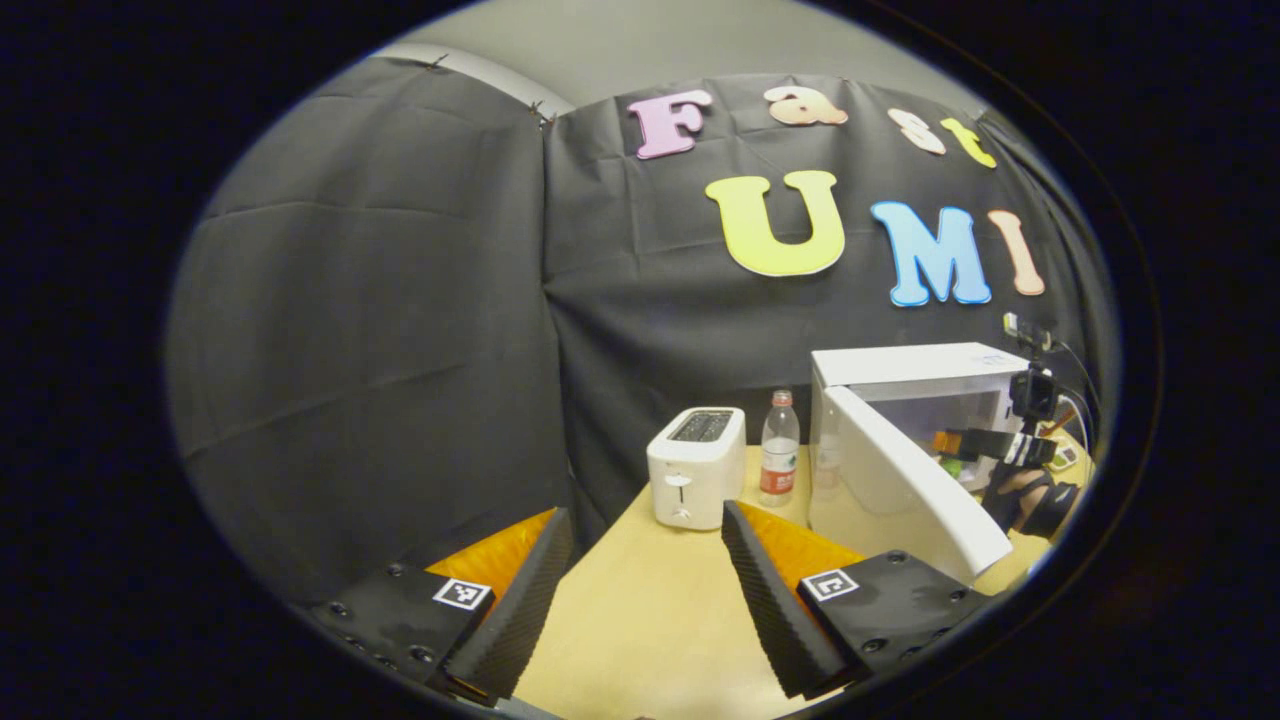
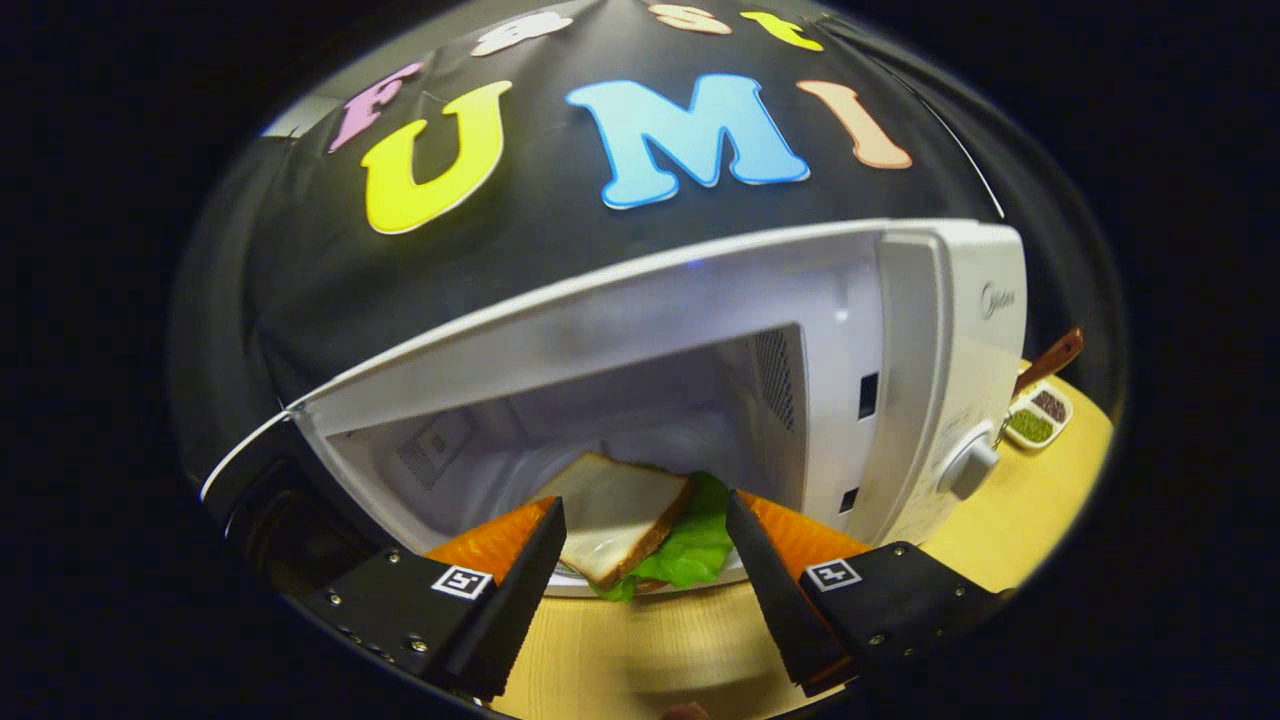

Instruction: Open the microwave oven with the left hand, put the food in, and close the microwave oven.

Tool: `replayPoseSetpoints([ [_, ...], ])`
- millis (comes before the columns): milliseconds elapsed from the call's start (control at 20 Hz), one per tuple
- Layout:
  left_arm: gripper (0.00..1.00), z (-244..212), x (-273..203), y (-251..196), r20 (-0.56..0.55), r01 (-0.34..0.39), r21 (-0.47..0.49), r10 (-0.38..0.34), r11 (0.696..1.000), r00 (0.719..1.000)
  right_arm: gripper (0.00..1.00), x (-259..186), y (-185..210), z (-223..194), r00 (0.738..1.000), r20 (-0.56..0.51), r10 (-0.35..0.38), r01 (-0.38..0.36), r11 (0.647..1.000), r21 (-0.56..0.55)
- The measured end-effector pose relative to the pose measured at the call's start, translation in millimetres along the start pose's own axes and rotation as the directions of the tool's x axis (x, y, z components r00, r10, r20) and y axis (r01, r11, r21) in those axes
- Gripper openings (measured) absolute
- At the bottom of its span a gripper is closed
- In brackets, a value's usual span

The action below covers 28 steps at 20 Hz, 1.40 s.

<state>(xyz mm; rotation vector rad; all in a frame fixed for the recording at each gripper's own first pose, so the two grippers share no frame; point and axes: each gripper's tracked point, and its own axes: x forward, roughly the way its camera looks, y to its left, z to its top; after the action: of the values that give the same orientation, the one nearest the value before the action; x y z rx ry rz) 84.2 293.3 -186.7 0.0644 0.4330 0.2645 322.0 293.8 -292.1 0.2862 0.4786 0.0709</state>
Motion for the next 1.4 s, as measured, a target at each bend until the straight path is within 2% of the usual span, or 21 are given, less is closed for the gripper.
replayPoseSetpoints([
  [100,1.00,-8.4,-3.7,-6.6,0.000,0.004,-0.012,-0.004,1.000,1.000,0.98,-29.3,2.9,16.6,0.998,0.052,0.037,-0.033,0.997,-0.076],
  [150,0.97,-11.8,-7.0,-11.0,0.000,0.011,-0.017,-0.011,1.000,1.000,0.98,-43.7,2.7,25.8,0.995,0.078,0.057,-0.048,0.993,-0.112],
  [250,1.00,-20.3,-8.9,-16.6,-0.010,0.020,-0.020,-0.020,1.000,1.000,0.98,-74.6,1.0,42.9,0.989,0.119,0.093,-0.073,0.984,-0.161],
  [300,0.97,-23.4,-10.5,-20.6,-0.015,0.027,-0.023,-0.027,0.999,1.000,0.98,-90.6,-2.0,51.9,0.985,0.139,0.105,-0.080,0.982,-0.171],
  [350,1.00,-24.8,-12.8,-24.4,-0.017,0.035,-0.025,-0.035,0.999,0.999,0.98,-107.5,-5.4,60.6,0.980,0.158,0.117,-0.089,0.981,-0.173],
  [400,0.97,-24.3,-14.5,-27.7,-0.013,0.038,-0.025,-0.039,0.999,0.999,0.98,-122.2,-8.9,69.0,0.976,0.174,0.128,-0.098,0.981,-0.170],
  [500,1.00,-24.7,-16.5,-31.6,-0.001,0.040,-0.024,-0.040,0.999,0.999,0.98,-151.9,-17.2,81.2,0.970,0.192,0.147,-0.114,0.979,-0.170],
  [600,0.97,-26.3,-17.0,-34.4,0.010,0.033,-0.027,-0.033,0.999,0.999,0.98,-178.5,-28.3,88.9,0.967,0.193,0.165,-0.127,0.972,-0.198],
  [650,1.00,-28.3,-17.4,-37.6,0.014,0.032,-0.035,-0.032,0.999,0.999,0.98,-190.7,-35.3,94.7,0.966,0.200,0.167,-0.122,0.968,-0.218],
  [700,0.99,-29.1,-18.2,-39.7,0.017,0.031,-0.045,-0.030,0.998,0.999,0.93,-202.0,-43.6,100.3,0.964,0.210,0.166,-0.115,0.965,-0.235],
  [850,0.75,-41.9,-18.4,-54.4,-0.007,0.059,-0.073,-0.060,0.996,0.998,0.98,-230.7,-63.9,112.2,0.959,0.232,0.160,-0.106,0.967,-0.230],
  [950,0.70,-47.6,-19.9,-60.1,-0.018,0.066,-0.067,-0.067,0.996,0.998,0.98,-244.5,-74.1,116.3,0.959,0.237,0.157,-0.107,0.971,-0.212],
  [1050,0.40,-56.0,-18.3,-63.7,-0.033,0.068,-0.055,-0.069,0.996,0.997,0.98,-254.2,-82.9,119.2,0.958,0.245,0.152,-0.099,0.972,-0.214],
  [1200,0.20,-65.5,-23.0,-77.1,-0.058,0.077,-0.039,-0.079,0.996,0.995,0.98,-267.9,-87.7,120.0,0.956,0.245,0.161,-0.103,0.967,-0.231],
  [1250,0.08,-68.6,-25.6,-84.7,-0.068,0.103,-0.042,-0.106,0.994,0.992,0.98,-271.4,-90.6,119.9,0.955,0.245,0.166,-0.107,0.965,-0.237],
  [1300,0.12,-69.0,-30.0,-93.2,-0.072,0.131,-0.048,-0.134,0.990,0.988,0.98,-273.4,-91.7,120.5,0.954,0.247,0.169,-0.108,0.965,-0.241],
  [1350,0.10,-66.4,-37.4,-100.4,-0.073,0.146,-0.039,-0.149,0.989,0.986,0.98,-274.2,-90.9,120.3,0.953,0.248,0.173,-0.112,0.964,-0.243],
  [1400,0.12,-63.8,-37.5,-104.3,-0.059,0.156,-0.027,-0.157,0.987,0.986,0.98,-276.3,-91.9,120.4,0.952,0.251,0.174,-0.111,0.963,-0.246],
])
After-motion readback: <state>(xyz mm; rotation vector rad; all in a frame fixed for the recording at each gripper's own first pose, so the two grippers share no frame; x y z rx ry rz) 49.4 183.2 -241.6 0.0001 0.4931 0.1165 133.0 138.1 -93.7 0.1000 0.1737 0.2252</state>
